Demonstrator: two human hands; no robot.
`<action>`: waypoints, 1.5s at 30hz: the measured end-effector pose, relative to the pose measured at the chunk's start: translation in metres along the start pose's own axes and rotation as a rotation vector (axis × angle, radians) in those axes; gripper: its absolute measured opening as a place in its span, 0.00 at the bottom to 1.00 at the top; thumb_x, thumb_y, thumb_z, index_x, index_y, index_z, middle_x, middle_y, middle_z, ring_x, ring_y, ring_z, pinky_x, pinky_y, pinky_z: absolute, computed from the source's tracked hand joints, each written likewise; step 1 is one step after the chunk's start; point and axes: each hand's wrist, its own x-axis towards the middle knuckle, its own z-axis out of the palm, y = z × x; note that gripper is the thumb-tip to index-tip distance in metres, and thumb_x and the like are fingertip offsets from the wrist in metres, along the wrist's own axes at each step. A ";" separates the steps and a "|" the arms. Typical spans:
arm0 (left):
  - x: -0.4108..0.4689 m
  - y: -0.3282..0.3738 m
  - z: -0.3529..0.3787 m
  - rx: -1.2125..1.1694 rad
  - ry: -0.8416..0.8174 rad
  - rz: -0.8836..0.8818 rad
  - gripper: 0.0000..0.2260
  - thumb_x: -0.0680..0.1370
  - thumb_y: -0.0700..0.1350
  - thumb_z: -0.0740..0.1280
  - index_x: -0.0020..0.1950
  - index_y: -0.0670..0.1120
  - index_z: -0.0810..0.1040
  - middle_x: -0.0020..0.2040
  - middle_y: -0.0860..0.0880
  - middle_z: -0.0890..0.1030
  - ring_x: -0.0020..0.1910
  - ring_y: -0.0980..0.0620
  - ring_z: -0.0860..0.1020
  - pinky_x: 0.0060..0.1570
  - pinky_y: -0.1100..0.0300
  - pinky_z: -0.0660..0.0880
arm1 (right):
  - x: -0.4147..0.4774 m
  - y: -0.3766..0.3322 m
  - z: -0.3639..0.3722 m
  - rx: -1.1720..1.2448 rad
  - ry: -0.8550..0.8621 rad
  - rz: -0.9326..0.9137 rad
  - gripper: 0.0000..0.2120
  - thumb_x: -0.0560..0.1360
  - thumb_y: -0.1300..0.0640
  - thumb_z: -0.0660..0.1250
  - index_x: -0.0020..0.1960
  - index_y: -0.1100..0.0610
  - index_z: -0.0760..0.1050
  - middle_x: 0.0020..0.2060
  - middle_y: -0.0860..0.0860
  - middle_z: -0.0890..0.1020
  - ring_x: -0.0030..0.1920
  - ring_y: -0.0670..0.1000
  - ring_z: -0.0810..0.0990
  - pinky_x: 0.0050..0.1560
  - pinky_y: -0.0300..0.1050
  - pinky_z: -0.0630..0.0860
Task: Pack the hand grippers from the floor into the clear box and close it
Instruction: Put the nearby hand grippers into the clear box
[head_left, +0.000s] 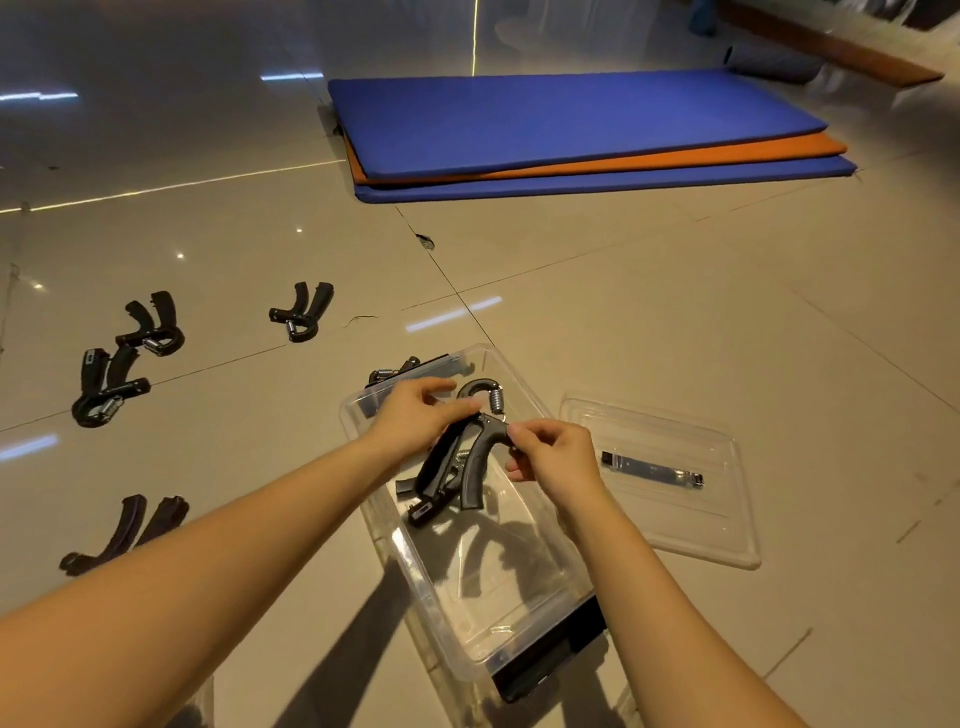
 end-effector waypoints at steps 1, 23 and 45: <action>-0.004 -0.005 0.008 0.034 0.013 0.036 0.30 0.71 0.56 0.77 0.70 0.49 0.76 0.51 0.49 0.83 0.48 0.54 0.83 0.49 0.57 0.80 | 0.001 0.001 0.000 0.022 0.062 0.002 0.04 0.79 0.61 0.70 0.46 0.60 0.82 0.35 0.54 0.84 0.31 0.48 0.82 0.36 0.43 0.82; -0.013 -0.041 0.052 0.537 -0.041 0.093 0.26 0.66 0.45 0.82 0.62 0.51 0.80 0.52 0.53 0.83 0.51 0.51 0.81 0.53 0.54 0.79 | 0.035 0.014 -0.051 -0.423 0.189 -0.273 0.15 0.74 0.52 0.74 0.60 0.52 0.81 0.49 0.46 0.83 0.49 0.46 0.81 0.50 0.42 0.77; 0.023 -0.101 0.109 0.983 -0.194 -0.127 0.23 0.67 0.47 0.77 0.60 0.49 0.77 0.56 0.48 0.81 0.56 0.44 0.78 0.55 0.47 0.77 | 0.056 0.040 -0.052 -0.182 0.087 -0.127 0.15 0.73 0.59 0.76 0.59 0.52 0.84 0.46 0.47 0.84 0.48 0.51 0.83 0.54 0.59 0.82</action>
